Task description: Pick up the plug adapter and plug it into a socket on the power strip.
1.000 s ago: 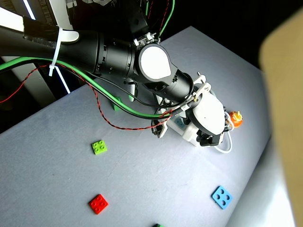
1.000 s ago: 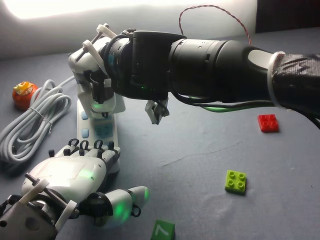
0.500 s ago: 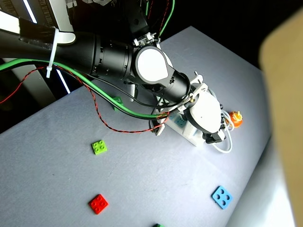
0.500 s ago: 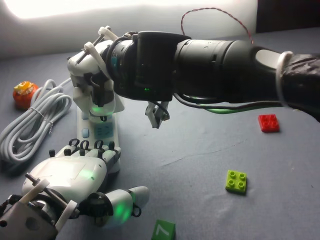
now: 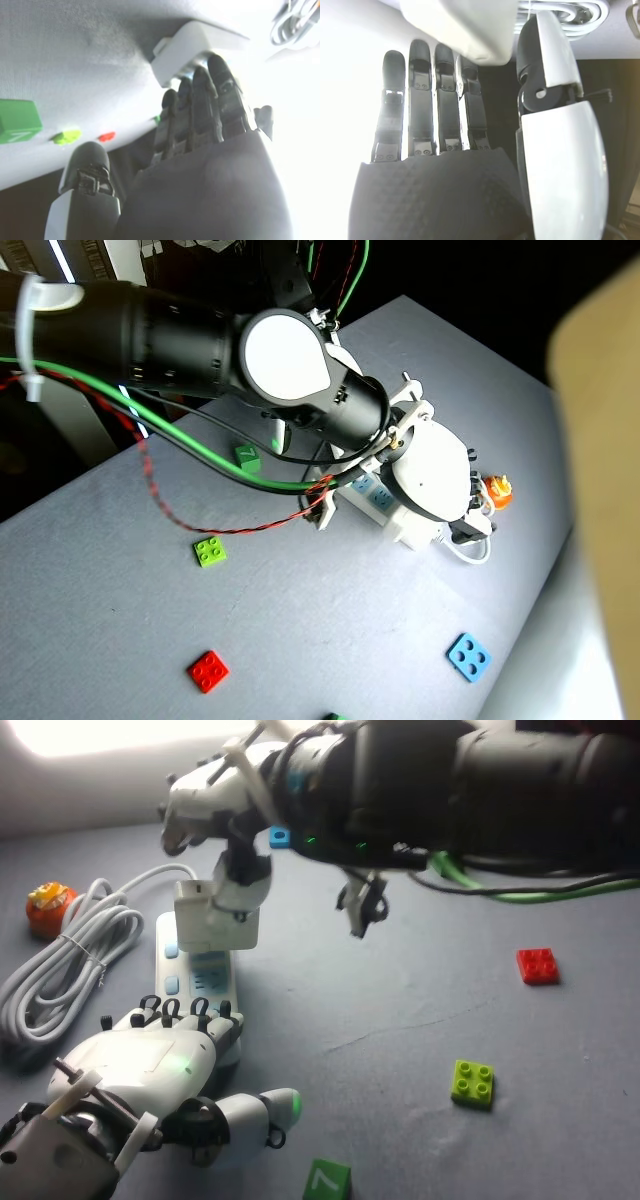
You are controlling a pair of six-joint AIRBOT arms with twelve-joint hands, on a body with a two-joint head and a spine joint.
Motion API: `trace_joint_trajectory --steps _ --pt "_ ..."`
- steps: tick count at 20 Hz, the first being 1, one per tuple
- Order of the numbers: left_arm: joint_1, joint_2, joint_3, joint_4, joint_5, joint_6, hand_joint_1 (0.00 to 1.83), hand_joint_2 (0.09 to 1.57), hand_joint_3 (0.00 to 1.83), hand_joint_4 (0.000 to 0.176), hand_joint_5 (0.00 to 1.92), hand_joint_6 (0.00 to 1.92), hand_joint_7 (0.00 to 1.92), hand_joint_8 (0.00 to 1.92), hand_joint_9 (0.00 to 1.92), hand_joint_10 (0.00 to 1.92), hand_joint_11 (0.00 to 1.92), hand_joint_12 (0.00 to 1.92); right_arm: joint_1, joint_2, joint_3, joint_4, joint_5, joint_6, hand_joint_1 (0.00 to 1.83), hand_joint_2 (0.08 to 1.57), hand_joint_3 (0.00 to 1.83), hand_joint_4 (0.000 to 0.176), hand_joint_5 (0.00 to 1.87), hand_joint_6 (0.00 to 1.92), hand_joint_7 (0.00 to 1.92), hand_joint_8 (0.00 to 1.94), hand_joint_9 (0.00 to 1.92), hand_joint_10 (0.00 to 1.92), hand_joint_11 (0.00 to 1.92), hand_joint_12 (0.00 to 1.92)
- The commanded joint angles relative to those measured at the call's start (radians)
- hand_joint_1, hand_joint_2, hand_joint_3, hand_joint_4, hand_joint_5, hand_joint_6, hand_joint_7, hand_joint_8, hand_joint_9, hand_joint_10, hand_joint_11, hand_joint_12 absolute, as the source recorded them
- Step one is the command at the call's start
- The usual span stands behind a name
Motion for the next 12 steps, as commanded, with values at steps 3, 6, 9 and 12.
trace_joint_trajectory --steps 3,6,9,12 --pt "-0.029 -0.007 0.001 0.042 0.016 0.006 0.00 1.26 0.00 0.000 0.16 0.00 0.19 0.00 0.19 0.00 0.00 0.64 0.070 0.139 -0.140 -0.025 0.044 0.012 1.01 0.99 0.00 0.000 0.35 0.00 0.37 0.00 0.37 0.00 0.00 1.07" --pt "-0.051 -0.002 0.001 0.042 0.031 0.015 0.00 1.26 0.00 0.000 0.16 0.00 0.21 0.00 0.20 0.00 0.00 0.67 0.086 0.280 -0.277 -0.033 0.034 0.035 0.99 0.98 0.00 0.000 0.34 0.00 0.35 0.00 0.35 0.00 0.00 1.02" --pt "-0.078 0.012 -0.001 0.042 0.049 0.019 0.00 1.26 0.00 0.000 0.15 0.00 0.20 0.00 0.20 0.00 0.00 0.62 0.064 0.447 -0.420 -0.036 0.056 0.058 0.96 0.99 0.00 0.000 0.29 0.00 0.31 0.00 0.32 0.00 0.00 0.98" --pt "-0.120 0.052 -0.003 0.042 0.090 0.036 0.00 1.26 0.00 0.000 0.17 0.01 0.21 0.00 0.20 0.00 0.00 0.64 0.003 0.593 -0.522 -0.024 0.122 0.129 0.97 0.98 0.00 0.000 0.28 0.00 0.30 0.00 0.32 0.00 0.00 0.99"
